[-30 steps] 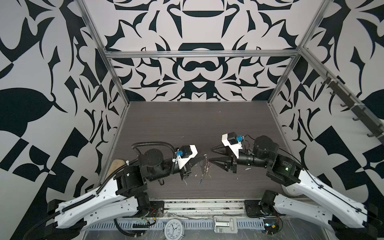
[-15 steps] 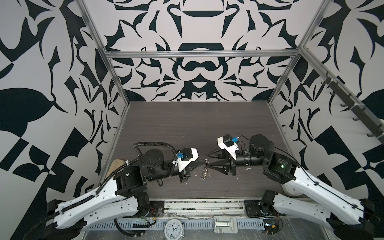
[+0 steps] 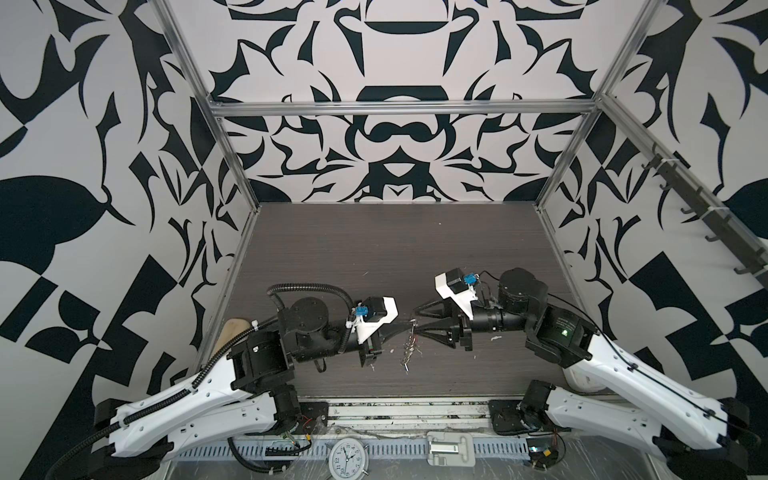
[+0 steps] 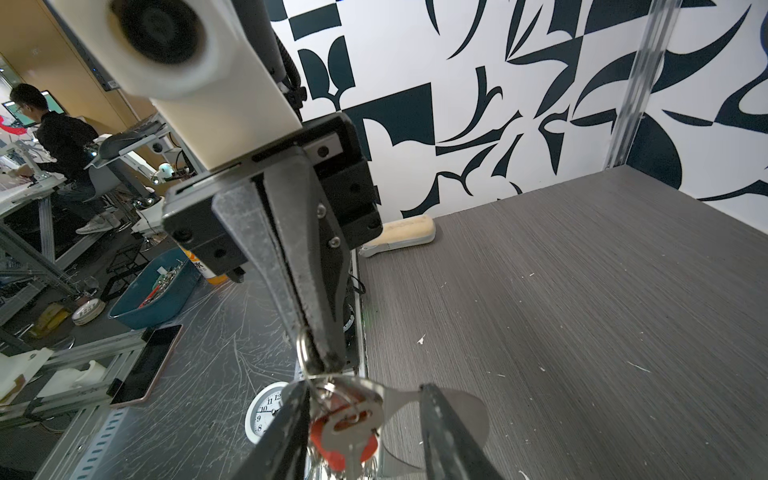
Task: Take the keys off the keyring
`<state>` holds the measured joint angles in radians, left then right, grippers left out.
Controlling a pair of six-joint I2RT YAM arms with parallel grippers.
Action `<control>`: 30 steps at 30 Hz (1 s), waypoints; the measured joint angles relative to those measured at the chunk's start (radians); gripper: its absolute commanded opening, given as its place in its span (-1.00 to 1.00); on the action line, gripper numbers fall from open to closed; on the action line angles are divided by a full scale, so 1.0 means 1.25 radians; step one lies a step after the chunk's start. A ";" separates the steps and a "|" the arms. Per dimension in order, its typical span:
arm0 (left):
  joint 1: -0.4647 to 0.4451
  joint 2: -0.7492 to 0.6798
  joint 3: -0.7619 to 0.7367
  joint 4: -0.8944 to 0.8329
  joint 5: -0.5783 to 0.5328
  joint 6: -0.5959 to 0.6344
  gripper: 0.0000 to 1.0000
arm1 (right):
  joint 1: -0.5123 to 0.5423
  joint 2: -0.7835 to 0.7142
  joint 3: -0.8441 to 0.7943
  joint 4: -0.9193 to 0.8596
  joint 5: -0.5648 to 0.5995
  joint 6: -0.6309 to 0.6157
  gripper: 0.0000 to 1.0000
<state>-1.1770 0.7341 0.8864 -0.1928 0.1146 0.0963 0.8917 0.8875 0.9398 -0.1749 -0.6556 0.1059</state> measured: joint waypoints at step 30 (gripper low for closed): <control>0.001 -0.005 0.000 0.028 -0.065 -0.014 -1.00 | 0.005 0.013 0.014 -0.025 0.086 0.019 -0.07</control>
<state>-1.1759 0.7277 0.8860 -0.1574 0.0338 0.0788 0.8986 0.9039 0.9569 -0.2058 -0.5476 0.1291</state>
